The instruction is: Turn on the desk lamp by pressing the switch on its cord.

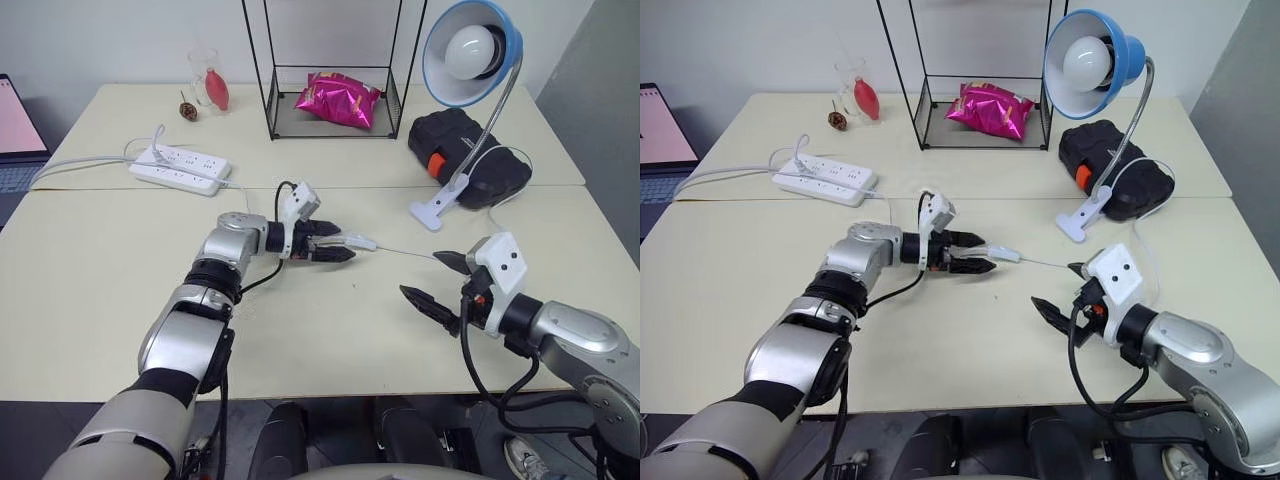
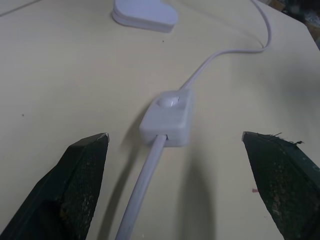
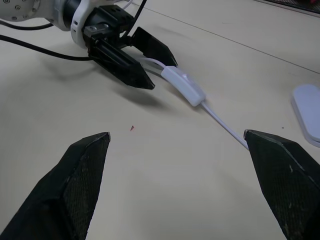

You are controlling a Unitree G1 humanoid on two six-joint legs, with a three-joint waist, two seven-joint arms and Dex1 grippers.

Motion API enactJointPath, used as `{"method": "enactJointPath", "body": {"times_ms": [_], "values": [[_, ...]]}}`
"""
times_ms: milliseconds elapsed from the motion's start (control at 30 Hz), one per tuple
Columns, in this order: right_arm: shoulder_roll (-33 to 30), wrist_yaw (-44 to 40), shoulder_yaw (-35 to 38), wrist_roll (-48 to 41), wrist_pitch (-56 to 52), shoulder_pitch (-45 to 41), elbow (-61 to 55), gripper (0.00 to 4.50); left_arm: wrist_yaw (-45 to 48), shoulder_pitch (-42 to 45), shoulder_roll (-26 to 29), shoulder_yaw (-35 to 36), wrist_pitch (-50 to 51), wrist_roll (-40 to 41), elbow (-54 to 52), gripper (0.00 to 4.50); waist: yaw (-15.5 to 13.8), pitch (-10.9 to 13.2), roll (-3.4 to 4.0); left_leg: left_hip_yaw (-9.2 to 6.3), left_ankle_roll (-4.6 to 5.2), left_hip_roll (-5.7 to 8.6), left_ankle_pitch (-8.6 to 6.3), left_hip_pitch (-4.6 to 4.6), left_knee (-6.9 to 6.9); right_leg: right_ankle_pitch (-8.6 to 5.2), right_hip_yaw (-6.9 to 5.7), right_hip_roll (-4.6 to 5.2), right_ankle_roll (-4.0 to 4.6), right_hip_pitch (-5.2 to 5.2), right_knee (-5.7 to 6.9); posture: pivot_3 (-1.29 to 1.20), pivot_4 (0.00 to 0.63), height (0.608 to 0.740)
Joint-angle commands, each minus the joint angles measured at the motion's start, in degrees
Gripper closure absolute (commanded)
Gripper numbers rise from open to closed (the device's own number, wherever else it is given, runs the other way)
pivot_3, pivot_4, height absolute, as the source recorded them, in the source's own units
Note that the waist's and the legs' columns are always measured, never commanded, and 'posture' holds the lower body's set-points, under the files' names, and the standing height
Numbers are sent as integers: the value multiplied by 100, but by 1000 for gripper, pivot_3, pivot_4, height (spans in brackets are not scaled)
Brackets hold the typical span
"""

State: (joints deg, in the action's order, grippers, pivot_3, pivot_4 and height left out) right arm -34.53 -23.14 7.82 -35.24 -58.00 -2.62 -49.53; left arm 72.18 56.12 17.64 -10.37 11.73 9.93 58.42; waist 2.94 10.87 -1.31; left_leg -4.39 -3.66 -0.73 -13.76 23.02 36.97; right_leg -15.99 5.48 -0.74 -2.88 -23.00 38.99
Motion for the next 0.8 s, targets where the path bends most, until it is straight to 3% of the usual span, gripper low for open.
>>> {"method": "enactJointPath", "body": {"times_ms": [33, 333, 433, 800], "values": [[37, 149, 168, -164, -39, 84, -318, 0, 28, 336, -148, 174, -187, -94, 356, 39, -3, 0, -1, 0, 0, 0, 0, 0, 0, 0, 0, 0, 0, 0, 0, 0, 150, 740], [-37, 290, 192, -324, -50, 215, -427, 0, -57, 560, -407, 456, -259, -224, 895, 39, 3, 0, -1, 0, 0, 1, 0, 0, 0, 0, 1, 0, -1, 0, 1, 0, 150, 740], [-61, 307, 202, -350, -44, 248, -444, 0, -2, 550, -439, 462, -303, -305, 927, 481, 3, 0, -1, 0, 0, 1, 0, 0, 0, 0, 1, 0, -1, 0, 1, 0, 150, 740], [-147, 345, 150, -370, 26, 312, -429, 0, 33, 458, -486, 513, -525, -470, 881, 3115, 0, 0, -1, -1, 0, 1, 0, 0, 1, 0, 1, 0, -1, 0, 1, 0, 150, 740]]}}
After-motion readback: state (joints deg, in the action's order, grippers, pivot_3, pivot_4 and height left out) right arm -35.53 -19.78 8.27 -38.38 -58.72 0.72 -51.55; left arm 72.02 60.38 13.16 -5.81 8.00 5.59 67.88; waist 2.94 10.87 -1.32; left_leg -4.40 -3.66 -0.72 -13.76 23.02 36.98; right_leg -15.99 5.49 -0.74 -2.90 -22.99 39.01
